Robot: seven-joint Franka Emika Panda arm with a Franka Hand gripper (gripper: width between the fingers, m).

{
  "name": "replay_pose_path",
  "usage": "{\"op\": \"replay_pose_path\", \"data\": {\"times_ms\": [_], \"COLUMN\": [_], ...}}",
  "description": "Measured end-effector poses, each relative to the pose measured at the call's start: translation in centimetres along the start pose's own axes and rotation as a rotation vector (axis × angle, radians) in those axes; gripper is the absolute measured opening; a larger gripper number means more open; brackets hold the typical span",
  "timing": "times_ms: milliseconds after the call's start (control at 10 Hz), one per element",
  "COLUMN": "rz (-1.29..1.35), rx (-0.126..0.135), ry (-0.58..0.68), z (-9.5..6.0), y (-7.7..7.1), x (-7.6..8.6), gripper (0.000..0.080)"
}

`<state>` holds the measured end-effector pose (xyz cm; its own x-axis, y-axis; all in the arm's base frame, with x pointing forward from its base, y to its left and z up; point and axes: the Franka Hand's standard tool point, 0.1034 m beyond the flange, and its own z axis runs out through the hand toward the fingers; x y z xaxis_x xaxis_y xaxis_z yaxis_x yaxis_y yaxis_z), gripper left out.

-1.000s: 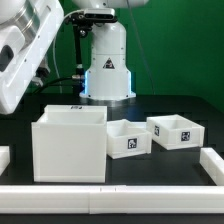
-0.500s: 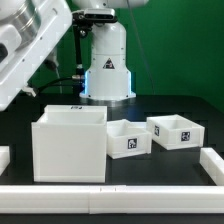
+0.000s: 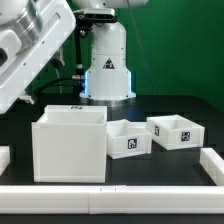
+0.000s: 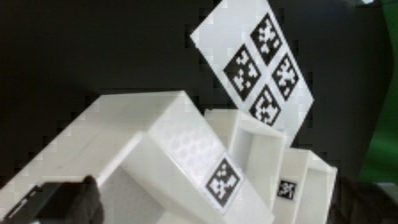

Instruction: Assemble drawer

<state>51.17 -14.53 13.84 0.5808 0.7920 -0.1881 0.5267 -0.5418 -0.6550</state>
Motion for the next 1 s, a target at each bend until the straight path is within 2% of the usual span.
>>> {"op": "replay_pose_path", "data": {"times_ms": [100, 200, 300, 500, 800, 900, 1000], "rz": [0.058, 0.174, 0.258, 0.288, 0.286, 0.313, 0.375], "rx": [-0.025, -0.114, -0.141, -0.064, -0.071, -0.100, -0.154], "ry": [0.016, 0.063, 0.087, 0.093, 0.097, 0.120, 0.179], "z": [-0.3, -1.4, -1.1, -0.4, -0.4, -0.8, -1.4], "y": [0.4, 0.8, 0.2, 0.0, 0.3, 1.0, 2.0], "x": [0.1, 0.1, -0.2, -0.7, -0.5, -0.5, -0.4], "gripper": [0.0649, 0.0649, 0.0649, 0.0649, 0.0649, 0.0649, 0.0649]}}
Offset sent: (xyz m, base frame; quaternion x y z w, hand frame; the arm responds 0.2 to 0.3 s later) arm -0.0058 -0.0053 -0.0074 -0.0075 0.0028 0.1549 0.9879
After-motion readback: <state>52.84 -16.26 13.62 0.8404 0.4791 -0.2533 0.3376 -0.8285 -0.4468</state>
